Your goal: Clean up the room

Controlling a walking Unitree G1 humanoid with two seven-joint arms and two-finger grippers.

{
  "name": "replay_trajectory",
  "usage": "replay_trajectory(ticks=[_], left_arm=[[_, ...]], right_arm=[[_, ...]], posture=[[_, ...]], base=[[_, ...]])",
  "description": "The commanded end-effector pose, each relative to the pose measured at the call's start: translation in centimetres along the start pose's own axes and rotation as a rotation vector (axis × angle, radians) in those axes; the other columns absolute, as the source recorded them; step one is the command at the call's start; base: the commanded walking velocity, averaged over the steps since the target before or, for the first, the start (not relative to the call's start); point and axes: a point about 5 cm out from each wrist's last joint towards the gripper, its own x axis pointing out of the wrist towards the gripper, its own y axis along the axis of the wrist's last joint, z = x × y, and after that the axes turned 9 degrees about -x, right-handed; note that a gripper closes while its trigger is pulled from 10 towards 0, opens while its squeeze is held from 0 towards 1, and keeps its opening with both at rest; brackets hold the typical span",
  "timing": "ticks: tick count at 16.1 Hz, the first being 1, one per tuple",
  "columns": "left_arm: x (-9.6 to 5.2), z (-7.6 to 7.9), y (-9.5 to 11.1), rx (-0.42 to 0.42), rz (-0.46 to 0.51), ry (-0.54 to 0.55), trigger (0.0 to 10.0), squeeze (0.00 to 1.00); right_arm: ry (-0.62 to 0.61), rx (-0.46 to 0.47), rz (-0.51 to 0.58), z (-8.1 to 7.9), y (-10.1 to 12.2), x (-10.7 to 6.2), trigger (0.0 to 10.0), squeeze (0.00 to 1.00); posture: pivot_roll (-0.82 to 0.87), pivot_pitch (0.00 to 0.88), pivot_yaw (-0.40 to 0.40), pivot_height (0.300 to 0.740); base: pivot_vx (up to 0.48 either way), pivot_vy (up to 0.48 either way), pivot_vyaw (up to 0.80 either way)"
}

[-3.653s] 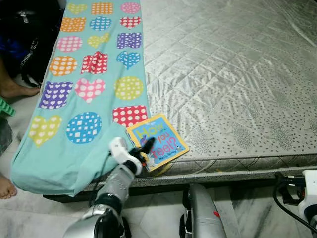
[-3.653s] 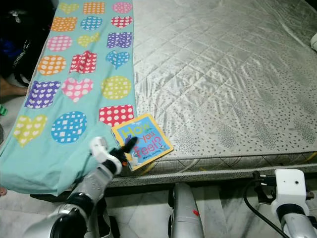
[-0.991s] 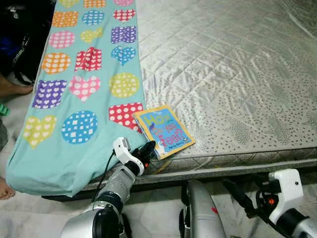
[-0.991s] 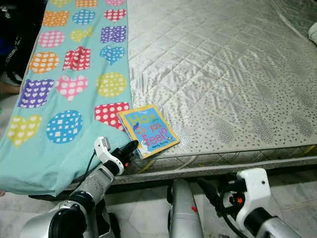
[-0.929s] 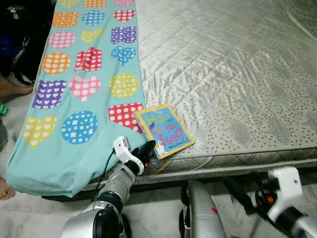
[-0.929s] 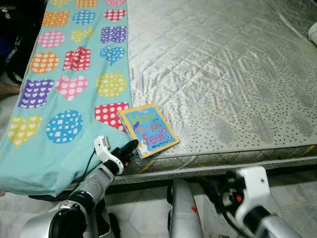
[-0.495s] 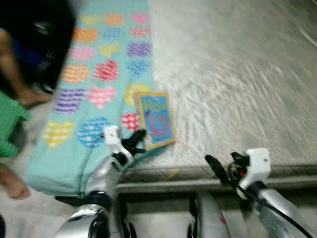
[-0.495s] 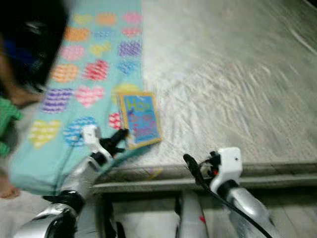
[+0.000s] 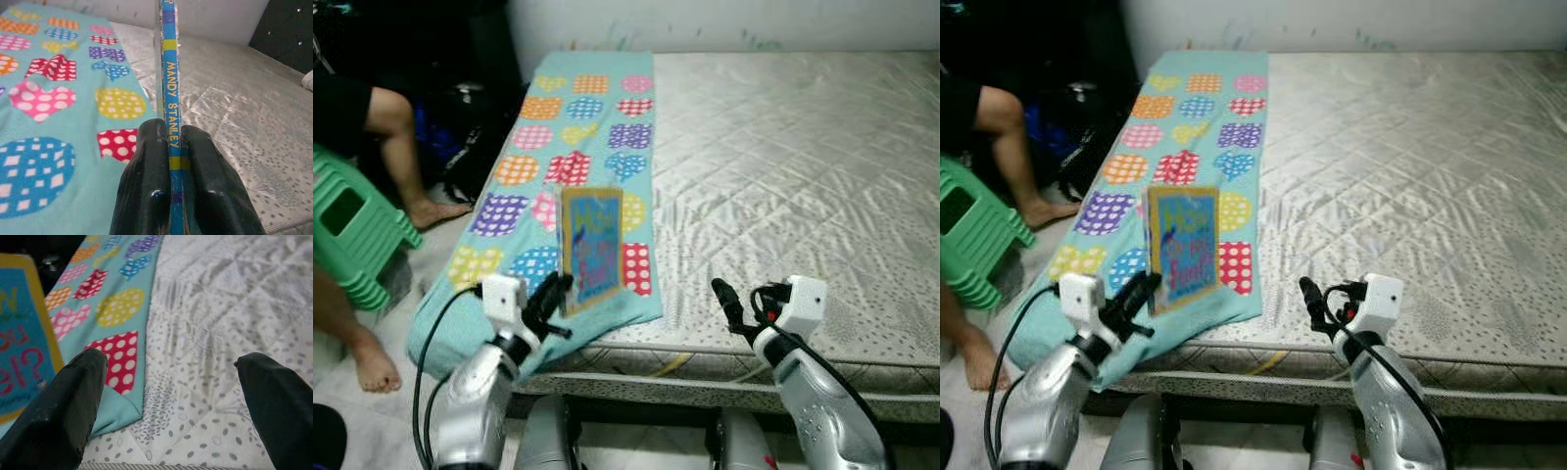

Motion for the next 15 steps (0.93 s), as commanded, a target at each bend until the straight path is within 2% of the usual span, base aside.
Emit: replay_trajectory(ticks=[1,2,3,7,10,15], left_arm=[[0.0,0.7,1.6,0.040,0.052,-0.009,0.0,0.00],[-0.7,1.0,1.1,0.041,0.030,0.003,0.0,0.00],[-1.1,1.3,0.6,0.039,0.008,0.010,0.0,0.00],[-0.8,1.9,0.4,0.019,0.000,0.035,0.0,0.00],[-0.4,2.0,0.2,0.007,-0.005,0.051,0.0,0.00],[0.1,2.2,0.0,-0.002,-0.016,0.055,0.0,0.00]], right_arm=[[-0.061,-0.028,-0.003,0.5,0.1,0.4,10.0,0.00],[-0.114,-0.078,-0.025,0.8,-0.2,0.8,10.0,0.00],[-0.113,-0.070,-0.028,0.7,-0.3,1.0,10.0,0.00],[-0.107,-0.061,0.043,0.6,1.0,2.3,10.0,0.00],[-0.133,-0.058,0.084,1.1,2.2,3.3,10.0,0.00],[-0.150,-0.065,0.093,1.5,2.1,3.3,10.0,0.00]], posture=[[-0.11,0.000,0.047,0.600],[-0.10,0.000,0.042,0.600],[-0.10,0.000,0.037,0.600],[-0.09,0.000,0.026,0.600],[-0.10,0.000,0.032,0.638],[-0.11,0.000,0.031,0.700]], base=[[0.000,0.000,0.00],[0.000,0.000,0.00],[0.000,0.000,0.00],[0.000,0.000,0.00],[0.000,0.000,0.00],[0.000,0.000,0.00]])
